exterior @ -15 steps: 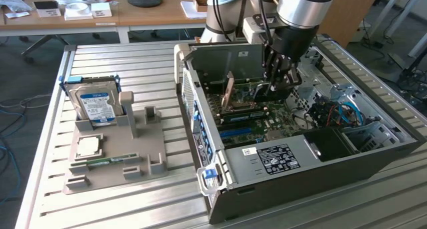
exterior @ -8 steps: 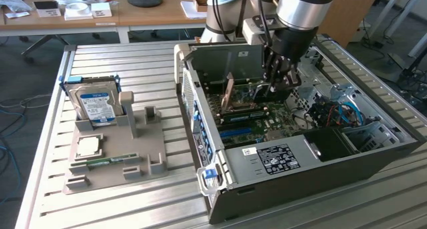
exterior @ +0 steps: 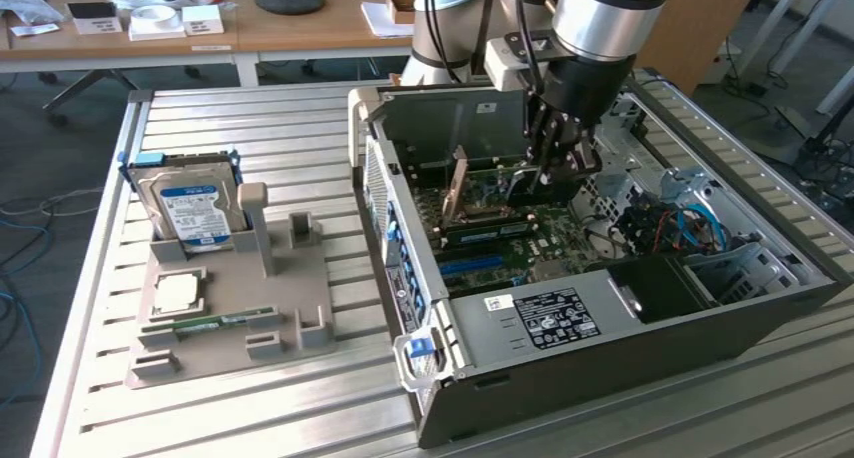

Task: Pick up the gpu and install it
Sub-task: 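Insert the gpu into the slot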

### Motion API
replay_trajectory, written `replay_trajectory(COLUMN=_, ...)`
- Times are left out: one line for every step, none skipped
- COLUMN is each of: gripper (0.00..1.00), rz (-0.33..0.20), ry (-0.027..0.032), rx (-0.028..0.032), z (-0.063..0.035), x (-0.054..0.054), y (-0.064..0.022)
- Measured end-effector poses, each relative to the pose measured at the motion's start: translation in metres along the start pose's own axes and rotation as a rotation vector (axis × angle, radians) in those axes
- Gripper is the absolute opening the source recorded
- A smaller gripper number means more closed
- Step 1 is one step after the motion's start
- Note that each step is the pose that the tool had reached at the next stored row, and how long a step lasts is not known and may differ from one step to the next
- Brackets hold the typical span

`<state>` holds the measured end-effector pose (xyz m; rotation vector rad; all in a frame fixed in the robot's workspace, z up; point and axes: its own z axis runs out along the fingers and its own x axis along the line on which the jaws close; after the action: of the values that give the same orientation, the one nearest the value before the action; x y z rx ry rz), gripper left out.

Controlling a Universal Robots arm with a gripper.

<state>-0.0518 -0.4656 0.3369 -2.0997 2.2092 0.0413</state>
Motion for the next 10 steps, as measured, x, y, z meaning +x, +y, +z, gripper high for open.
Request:
replay_trajectory(gripper=0.27, rz=0.0, ry=0.0005, rx=0.0002, z=0.0002, x=-0.0001, y=0.0)
replay_trajectory(gripper=0.27, rz=0.0, ry=0.0016, rx=0.0002, z=0.0002, x=-0.0001, y=0.0)
replay_trajectory(gripper=0.27, rz=0.0, ry=0.0025, rx=0.0, z=0.0001, x=-0.0001, y=0.0)
replay_trajectory(gripper=0.27, rz=0.0, ry=0.0028, rx=-0.0001, z=0.0, x=-0.0001, y=0.0)
replay_trajectory(gripper=0.27, rz=0.0, ry=0.0028, rx=-0.0001, z=0.0, x=-0.0001, y=0.0)
replay_trajectory(gripper=0.27, rz=0.0, ry=0.0028, rx=-0.0002, z=0.0, x=-0.0001, y=0.0)
replay_trajectory(gripper=0.27, rz=0.0, ry=0.0028, rx=-0.0001, z=0.0001, x=-0.0002, y=0.0)
replay_trajectory(gripper=0.27, rz=0.0, ry=0.0027, rx=-0.0001, z=0.0001, x=-0.0002, y=0.0)
replay_trajectory(gripper=0.27, rz=0.0, ry=0.0028, rx=-0.0001, z=0.0001, x=-0.0002, y=0.0)
replay_trajectory(gripper=0.27, rz=0.0, ry=0.0027, rx=-0.0001, z=0.0001, x=-0.0002, y=0.0)
